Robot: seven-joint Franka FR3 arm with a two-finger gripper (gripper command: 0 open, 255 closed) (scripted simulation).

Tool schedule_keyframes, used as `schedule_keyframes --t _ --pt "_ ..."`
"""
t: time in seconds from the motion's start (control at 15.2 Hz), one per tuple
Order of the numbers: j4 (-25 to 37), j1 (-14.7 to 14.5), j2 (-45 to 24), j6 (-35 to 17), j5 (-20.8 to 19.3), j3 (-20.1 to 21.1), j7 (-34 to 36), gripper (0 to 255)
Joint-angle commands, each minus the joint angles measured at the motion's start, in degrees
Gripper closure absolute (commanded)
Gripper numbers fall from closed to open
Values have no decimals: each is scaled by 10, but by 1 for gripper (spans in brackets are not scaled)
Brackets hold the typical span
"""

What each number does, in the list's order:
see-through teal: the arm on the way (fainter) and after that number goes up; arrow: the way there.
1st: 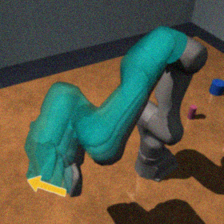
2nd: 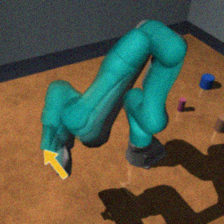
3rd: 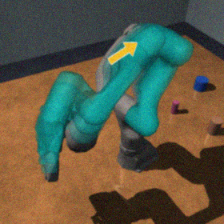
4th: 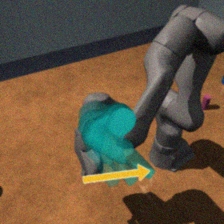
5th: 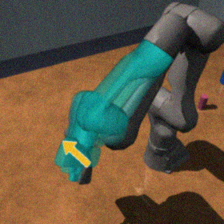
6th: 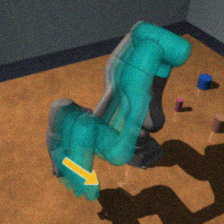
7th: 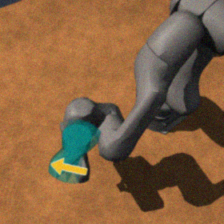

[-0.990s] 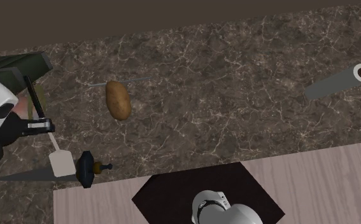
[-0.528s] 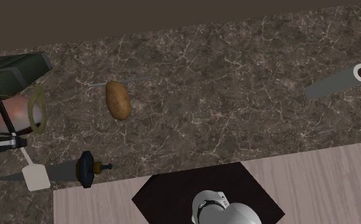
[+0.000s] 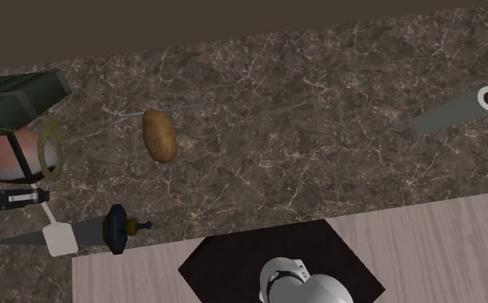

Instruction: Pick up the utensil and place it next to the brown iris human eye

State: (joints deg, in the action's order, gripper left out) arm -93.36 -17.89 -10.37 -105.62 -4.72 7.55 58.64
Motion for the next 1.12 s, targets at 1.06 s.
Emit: schedule_keyframes --t 1.06 --pt "-105 1 -25 -130 -7 -2 9 255"
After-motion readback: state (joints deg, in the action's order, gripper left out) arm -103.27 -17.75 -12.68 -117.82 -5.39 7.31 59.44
